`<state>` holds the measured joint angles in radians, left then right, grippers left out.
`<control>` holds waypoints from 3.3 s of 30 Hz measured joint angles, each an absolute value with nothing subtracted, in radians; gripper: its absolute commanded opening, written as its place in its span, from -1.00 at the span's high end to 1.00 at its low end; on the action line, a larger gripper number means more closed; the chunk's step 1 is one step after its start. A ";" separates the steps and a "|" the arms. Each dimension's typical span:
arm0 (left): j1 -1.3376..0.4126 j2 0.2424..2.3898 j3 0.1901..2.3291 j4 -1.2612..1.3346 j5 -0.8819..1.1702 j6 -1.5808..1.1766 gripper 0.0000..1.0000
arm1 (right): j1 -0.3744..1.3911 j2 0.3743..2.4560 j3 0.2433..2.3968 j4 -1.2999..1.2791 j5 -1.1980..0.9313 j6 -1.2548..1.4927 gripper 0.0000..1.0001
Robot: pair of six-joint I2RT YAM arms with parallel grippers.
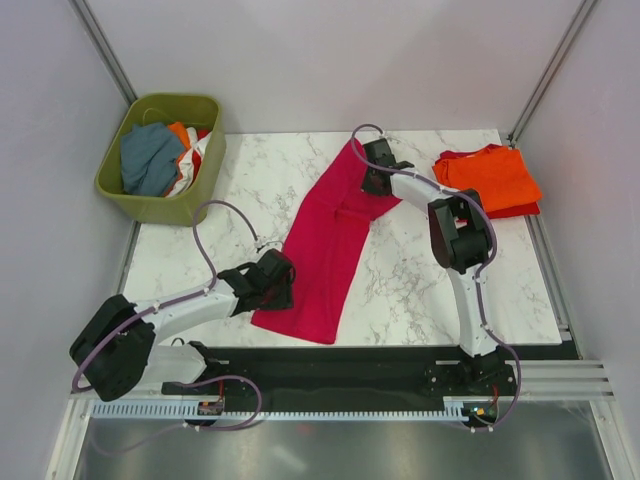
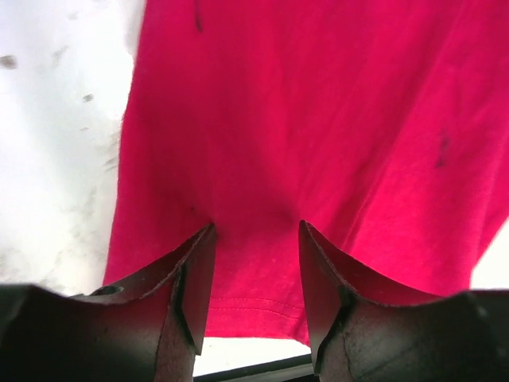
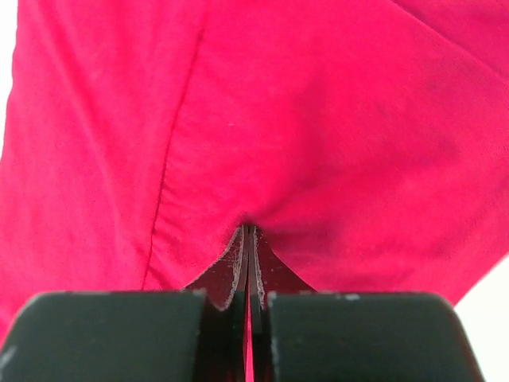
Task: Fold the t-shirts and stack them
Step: Fold the tshirt
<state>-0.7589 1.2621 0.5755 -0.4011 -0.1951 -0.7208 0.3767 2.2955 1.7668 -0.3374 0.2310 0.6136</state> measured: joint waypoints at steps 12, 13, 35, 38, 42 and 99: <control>-0.762 1.299 0.507 -0.113 -0.017 -0.790 0.07 | 0.376 2.482 2.071 -0.408 0.241 0.601 1.00; -0.766 1.312 0.507 -0.088 -0.003 -0.799 0.07 | 0.375 2.492 2.088 -0.409 0.238 0.598 0.99; -0.933 1.485 0.627 -0.009 0.064 -0.903 0.09 | 0.337 2.671 2.366 -0.397 0.086 0.580 0.80; -0.934 1.471 0.627 -0.032 0.056 -0.903 0.07 | 0.333 2.672 2.366 -0.387 0.076 0.580 0.79; -0.933 1.427 0.627 -0.084 0.044 -0.902 -0.07 | 0.328 2.679 2.367 -0.358 0.056 0.592 0.44; -0.915 1.012 0.316 -0.129 0.090 -0.928 -0.02 | 0.624 0.928 0.348 -0.395 -0.085 0.759 0.21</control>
<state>-0.9146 1.0119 0.3164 -0.1291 0.0902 -0.9276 0.6239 0.9276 0.3481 -0.3946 -0.0849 0.7586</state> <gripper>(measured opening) 0.519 0.403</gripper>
